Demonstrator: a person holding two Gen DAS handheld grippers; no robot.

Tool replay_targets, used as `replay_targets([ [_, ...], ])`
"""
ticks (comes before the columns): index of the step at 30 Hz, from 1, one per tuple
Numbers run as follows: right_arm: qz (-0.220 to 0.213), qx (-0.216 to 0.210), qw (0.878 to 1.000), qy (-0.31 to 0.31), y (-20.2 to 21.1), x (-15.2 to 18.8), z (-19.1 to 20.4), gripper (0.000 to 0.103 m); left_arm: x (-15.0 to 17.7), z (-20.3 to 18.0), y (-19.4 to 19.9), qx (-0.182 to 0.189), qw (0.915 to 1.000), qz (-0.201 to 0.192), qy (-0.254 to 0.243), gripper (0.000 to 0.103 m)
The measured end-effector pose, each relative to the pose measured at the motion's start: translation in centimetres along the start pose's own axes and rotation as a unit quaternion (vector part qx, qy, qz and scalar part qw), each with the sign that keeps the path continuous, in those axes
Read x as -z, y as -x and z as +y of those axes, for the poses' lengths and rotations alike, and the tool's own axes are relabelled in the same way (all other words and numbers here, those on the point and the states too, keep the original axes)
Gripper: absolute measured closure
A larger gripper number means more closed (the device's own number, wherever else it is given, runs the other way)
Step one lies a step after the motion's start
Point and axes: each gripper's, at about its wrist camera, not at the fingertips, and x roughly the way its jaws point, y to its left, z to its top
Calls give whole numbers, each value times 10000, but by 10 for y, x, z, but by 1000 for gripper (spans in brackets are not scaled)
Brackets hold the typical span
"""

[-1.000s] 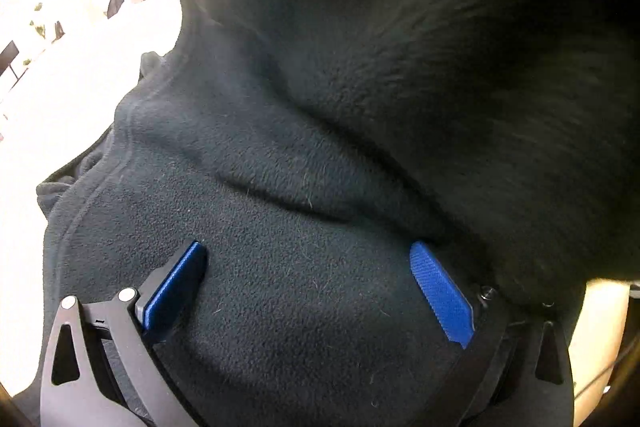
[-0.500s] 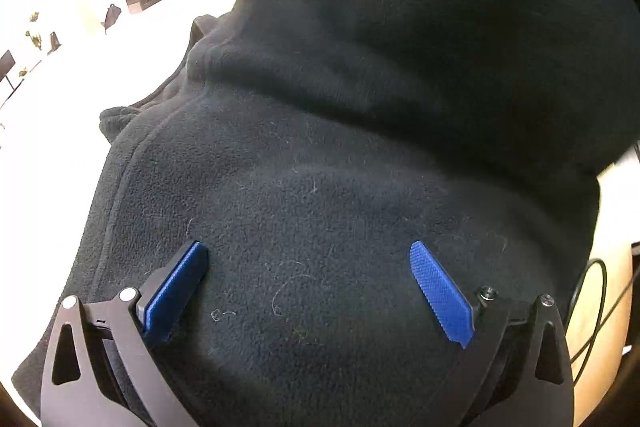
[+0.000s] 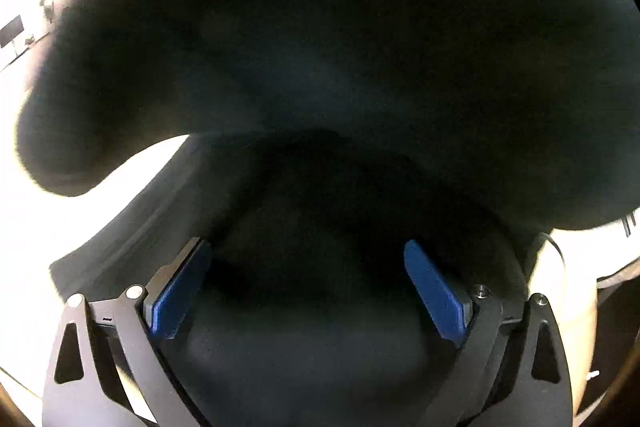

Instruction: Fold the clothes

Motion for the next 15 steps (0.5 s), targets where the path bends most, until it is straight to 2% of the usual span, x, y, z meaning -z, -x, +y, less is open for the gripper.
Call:
replay_targets([
  [3,196,68,9997,103,-25,-6,1,78,19,2,76,-232,9984,-339,391,5],
  [7,534,264,9980,230,-73,-6,0,78,35,-24,201,-906,9900,-902,603,3],
  [9,701,469,9957,372,-96,-4,2,78,5,-5,235,-1184,9853,-1061,621,2],
  [12,1116,1069,9834,947,-131,-2,13,78,-5,-16,314,-1714,9727,-1330,821,2],
  [15,1395,1419,9721,1239,-159,3,18,78,-14,-25,389,-2221,9559,-1559,1121,2],
])
